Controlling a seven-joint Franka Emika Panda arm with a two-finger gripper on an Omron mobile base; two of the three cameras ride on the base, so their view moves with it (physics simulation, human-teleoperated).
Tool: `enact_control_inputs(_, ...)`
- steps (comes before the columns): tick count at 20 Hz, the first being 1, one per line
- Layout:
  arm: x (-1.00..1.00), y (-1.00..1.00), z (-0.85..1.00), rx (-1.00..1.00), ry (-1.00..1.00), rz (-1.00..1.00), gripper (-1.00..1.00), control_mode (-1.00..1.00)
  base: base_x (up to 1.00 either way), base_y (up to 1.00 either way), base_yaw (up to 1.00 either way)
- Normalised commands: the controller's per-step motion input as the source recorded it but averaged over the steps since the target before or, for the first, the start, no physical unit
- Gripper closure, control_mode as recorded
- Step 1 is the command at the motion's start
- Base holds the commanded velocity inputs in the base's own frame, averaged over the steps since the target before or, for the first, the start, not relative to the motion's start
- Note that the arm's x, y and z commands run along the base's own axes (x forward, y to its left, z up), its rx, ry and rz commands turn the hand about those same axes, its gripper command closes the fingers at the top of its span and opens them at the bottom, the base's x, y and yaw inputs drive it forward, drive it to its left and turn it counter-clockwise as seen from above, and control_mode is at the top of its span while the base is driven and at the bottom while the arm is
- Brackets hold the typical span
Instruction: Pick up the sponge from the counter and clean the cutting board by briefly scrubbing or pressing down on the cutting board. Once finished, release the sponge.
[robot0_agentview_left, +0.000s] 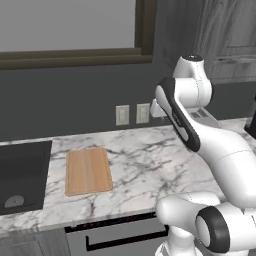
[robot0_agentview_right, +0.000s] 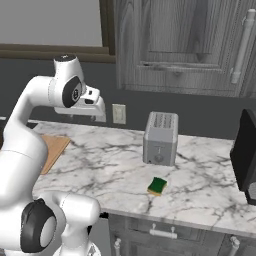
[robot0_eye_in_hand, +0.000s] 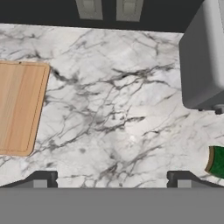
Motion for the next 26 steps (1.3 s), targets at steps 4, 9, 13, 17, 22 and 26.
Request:
enact_control_inputs(4,0.0,0.0,0.0,0.0,0.0,0.0,-1.0,1.0,0.38,0.0,0.0)
enact_control_inputs(9,0.0,0.0,0.0,0.0,0.0,0.0,-1.0,1.0,0.26,0.0,0.0)
enact_control_inputs(13,0.0,0.0,0.0,0.0,0.0,0.0,-1.0,1.0,0.18,-0.01,0.0)
enact_control_inputs(17,0.0,0.0,0.0,0.0,0.0,0.0,-1.0,1.0,0.05,-0.01,0.0)
enact_control_inputs(22,-0.3,-0.19,-0.66,-0.01,0.02,0.0,-1.0,-1.0,0.0,0.0,0.0)
enact_control_inputs(26,-0.47,-0.41,-0.99,-0.01,0.18,-0.02,-1.0,-1.0,0.0,0.0,0.0)
